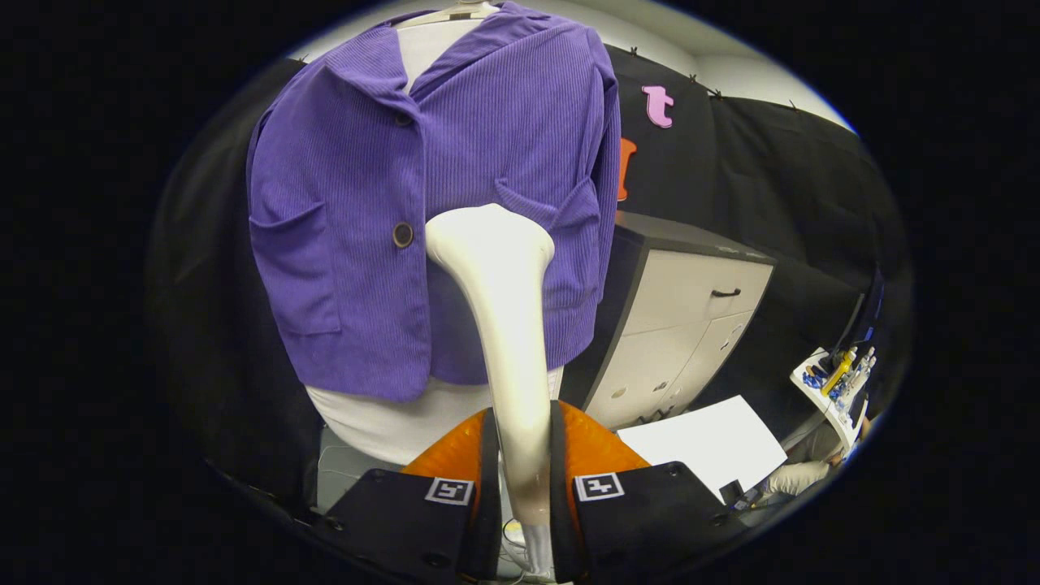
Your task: Iron the clothes twice with a garment steamer, once on the left side and once on the right side.
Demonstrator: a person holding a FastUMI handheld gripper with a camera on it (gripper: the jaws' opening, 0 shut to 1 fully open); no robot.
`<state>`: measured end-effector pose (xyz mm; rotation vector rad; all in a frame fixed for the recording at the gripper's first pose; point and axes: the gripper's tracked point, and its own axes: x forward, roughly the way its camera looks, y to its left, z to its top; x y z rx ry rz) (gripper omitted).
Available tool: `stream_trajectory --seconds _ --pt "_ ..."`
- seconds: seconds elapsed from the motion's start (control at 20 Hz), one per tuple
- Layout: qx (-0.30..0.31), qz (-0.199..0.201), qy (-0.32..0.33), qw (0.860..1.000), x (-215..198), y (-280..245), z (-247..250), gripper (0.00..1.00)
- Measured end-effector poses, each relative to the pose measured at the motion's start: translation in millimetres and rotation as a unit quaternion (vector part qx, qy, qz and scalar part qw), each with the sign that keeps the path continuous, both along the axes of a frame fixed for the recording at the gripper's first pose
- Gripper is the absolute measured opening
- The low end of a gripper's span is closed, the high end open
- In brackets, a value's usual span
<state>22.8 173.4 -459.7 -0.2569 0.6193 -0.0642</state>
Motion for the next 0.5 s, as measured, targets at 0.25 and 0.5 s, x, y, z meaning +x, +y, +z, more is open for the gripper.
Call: stream_trajectory --seconds 0.25,0.5 --pt "0.007 -0.015 0.033 0.999 -13 -14 -35 0.32" --pt "0.009 -0.033 0.055 0.998 -26 -27 -56 0.32"
